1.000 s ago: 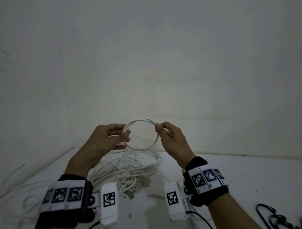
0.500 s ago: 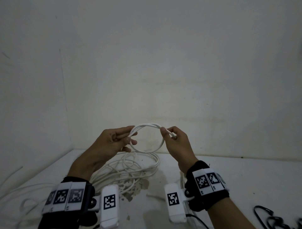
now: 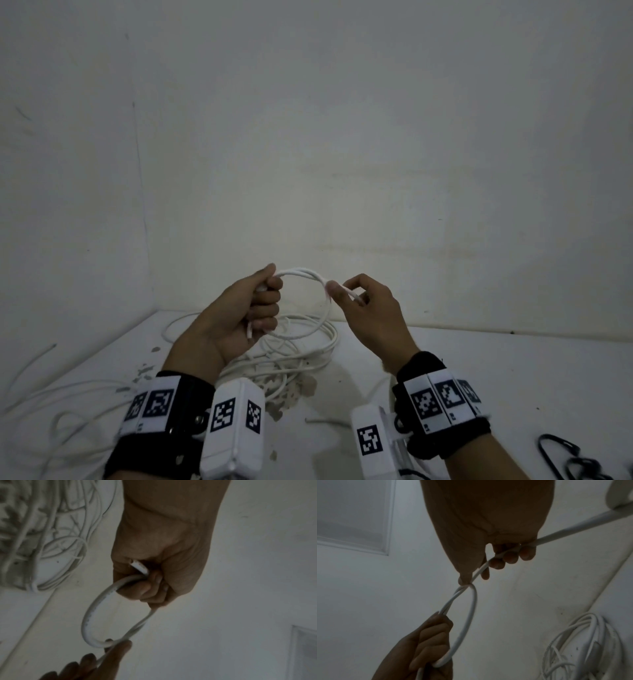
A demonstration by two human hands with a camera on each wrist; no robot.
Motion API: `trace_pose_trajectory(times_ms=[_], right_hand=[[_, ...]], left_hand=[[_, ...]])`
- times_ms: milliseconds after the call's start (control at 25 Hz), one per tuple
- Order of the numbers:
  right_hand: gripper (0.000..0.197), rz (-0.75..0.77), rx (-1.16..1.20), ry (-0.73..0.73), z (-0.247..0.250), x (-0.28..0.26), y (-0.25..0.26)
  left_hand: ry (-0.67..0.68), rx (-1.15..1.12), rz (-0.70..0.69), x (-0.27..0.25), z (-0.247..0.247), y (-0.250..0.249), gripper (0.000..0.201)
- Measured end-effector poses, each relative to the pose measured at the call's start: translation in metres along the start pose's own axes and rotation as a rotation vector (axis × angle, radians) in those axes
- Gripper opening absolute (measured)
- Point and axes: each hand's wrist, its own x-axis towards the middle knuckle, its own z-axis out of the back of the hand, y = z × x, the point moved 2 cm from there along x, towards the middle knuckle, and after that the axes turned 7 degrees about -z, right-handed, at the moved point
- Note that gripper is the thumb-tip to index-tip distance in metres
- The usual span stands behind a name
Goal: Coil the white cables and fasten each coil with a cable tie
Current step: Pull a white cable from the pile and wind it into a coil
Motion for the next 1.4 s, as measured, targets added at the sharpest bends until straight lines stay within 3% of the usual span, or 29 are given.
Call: trace_pose_trajectory(times_ms=[120, 200, 280, 320, 400, 520, 600, 880, 1040, 1160, 1280, 1400], right_hand=[[0.045, -0.177, -0.072, 0.230, 0.012, -0.005, -0.024], [0.036, -0.348, 0.166, 0.434, 0.020, -0.013, -0.032], [0.025, -0.450, 0.375, 0.523, 0.029, -0.019, -0.026], [0.022, -0.463, 0.364, 0.533, 0.031, -0.022, -0.022], [0.019, -0.342, 0.066, 0.457, 0.031, -0.021, -0.013], [0.028, 0.027, -0.503, 0.206, 0.025, -0.021, 0.004], [0.028, 0.211, -0.714, 0.136, 0.014, -0.030, 0.022], [0.025, 0.471, -0.897, 0.309, -0.019, -0.068, 0.068], [0.020, 0.545, -0.838, 0.301, -0.020, -0.072, 0.072], [0.025, 0.556, -0.683, 0.304, -0.016, -0.071, 0.074], [0.017, 0.460, -0.382, 0.385, -0.015, -0.065, 0.070], [0.008, 0.314, -0.092, 0.418, -0.010, -0.052, 0.059]], left_hand=[[-0.091, -0.109, -0.086, 0.002, 0.019, -0.014, 0.038], [-0.132, -0.139, -0.114, 0.000, 0.031, -0.021, 0.038], [-0.176, -0.186, -0.133, 0.000, 0.038, -0.022, 0.039], [-0.195, -0.206, -0.151, 0.001, 0.040, -0.021, 0.039], [-0.217, -0.224, -0.175, 0.004, 0.041, -0.021, 0.039], [-0.221, -0.180, -0.169, 0.006, 0.037, -0.019, 0.037], [-0.226, -0.134, -0.191, 0.008, 0.032, -0.016, 0.035], [-0.224, -0.003, -0.230, 0.011, 0.008, -0.003, 0.030], [-0.188, 0.137, -0.182, 0.007, -0.007, 0.003, 0.032], [-0.108, 0.495, -0.131, 0.000, -0.020, 0.011, 0.035], [0.022, 0.680, -0.152, -0.007, -0.028, 0.016, 0.037], [0.078, 0.642, -0.116, -0.010, -0.035, 0.018, 0.034]])
